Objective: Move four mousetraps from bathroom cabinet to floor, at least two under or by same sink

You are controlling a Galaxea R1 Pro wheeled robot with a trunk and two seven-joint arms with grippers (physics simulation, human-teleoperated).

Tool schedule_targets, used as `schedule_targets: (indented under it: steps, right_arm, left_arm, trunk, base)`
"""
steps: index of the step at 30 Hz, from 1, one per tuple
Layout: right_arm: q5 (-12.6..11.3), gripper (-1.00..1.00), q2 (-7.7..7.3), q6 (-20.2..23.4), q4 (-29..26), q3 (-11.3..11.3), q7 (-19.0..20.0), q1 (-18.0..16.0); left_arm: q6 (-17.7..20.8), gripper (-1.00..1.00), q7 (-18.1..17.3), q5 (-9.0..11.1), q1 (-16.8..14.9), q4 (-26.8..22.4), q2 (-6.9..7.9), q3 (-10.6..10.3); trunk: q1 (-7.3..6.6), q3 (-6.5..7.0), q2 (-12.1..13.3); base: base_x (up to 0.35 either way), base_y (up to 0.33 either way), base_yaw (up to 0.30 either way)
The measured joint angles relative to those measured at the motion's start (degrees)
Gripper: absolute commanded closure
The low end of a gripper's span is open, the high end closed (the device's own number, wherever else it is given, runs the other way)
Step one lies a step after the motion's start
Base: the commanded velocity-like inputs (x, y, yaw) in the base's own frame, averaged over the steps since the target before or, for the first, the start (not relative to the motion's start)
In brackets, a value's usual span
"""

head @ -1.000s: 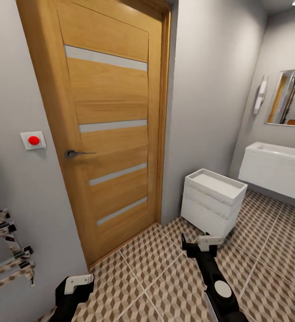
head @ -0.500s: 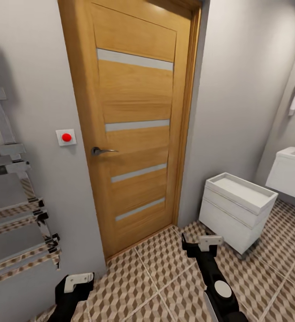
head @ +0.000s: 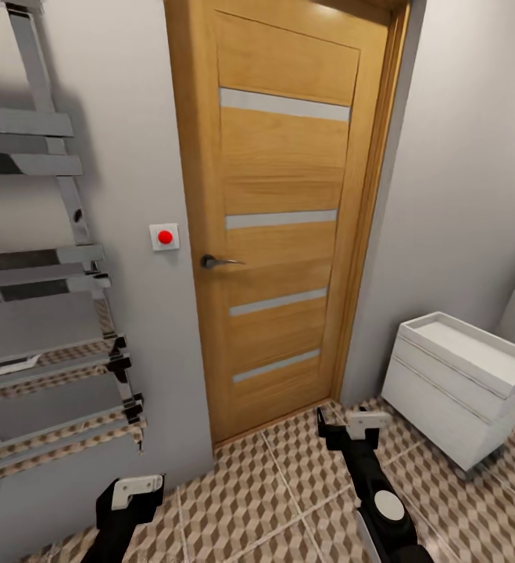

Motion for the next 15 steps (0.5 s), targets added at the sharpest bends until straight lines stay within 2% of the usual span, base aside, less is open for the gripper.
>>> schedule_targets:
  steps: [15]
  right_arm:
    - [0.0, -1.00, 0.00, 0.0, 0.0, 0.0, 0.0, 0.0]
  left_arm:
    - [0.0, -1.00, -0.1, 0.0, 0.0, 0.2, 0.00, 0.0]
  trunk:
    - [0.00, 0.00, 0.0]
  base:
    - [0.000, 0.000, 0.292]
